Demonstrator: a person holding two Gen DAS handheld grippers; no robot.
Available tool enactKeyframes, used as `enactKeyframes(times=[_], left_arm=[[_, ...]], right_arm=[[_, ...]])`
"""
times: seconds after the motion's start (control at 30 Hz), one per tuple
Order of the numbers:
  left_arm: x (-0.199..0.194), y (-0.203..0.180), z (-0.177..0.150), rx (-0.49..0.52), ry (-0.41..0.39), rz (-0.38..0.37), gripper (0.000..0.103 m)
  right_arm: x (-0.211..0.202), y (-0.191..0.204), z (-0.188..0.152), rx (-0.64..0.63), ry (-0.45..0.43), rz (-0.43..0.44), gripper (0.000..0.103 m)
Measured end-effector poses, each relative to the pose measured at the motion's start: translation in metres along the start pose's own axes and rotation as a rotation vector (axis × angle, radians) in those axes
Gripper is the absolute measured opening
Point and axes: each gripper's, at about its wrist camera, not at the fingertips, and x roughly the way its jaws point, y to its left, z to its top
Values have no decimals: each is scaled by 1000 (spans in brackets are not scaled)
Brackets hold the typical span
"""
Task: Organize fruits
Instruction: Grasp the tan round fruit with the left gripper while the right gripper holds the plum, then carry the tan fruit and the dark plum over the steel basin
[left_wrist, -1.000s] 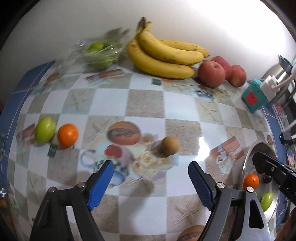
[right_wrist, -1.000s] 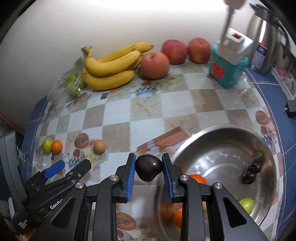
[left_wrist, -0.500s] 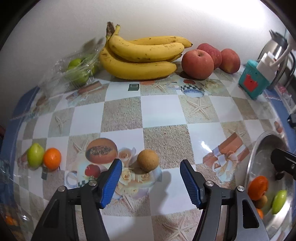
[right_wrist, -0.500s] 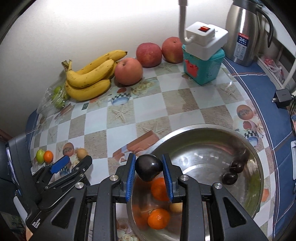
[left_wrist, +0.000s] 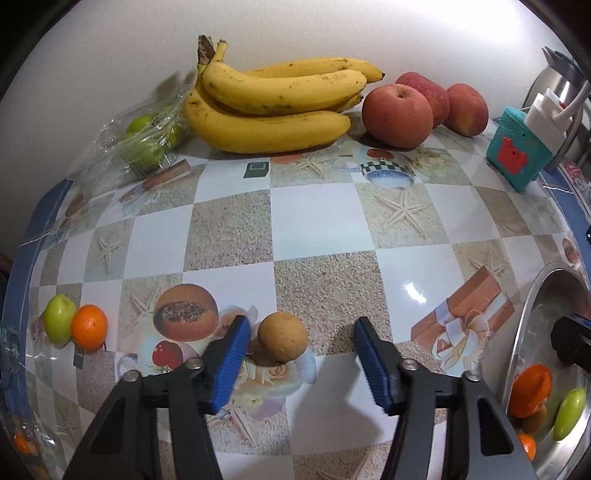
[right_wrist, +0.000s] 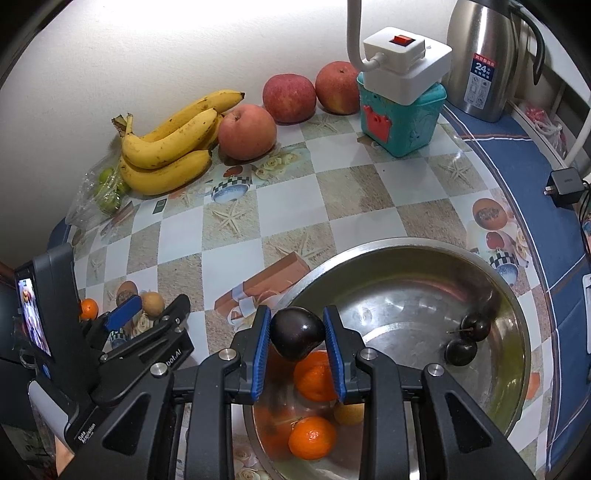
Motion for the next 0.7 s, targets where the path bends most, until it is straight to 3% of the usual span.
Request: enactKeyframes(times=[0.1,0.43,0.7], left_arm=[[0,1,1,-11,-1,-3,55],[0,5,2,-30,1,7,28],[-1,8,1,-57,13,-6,28]], right_arm=[[2,0,-1,1,4,0,30],[6,-1,-2,5,15,0,30],[5,0,-3,4,17,6,30]])
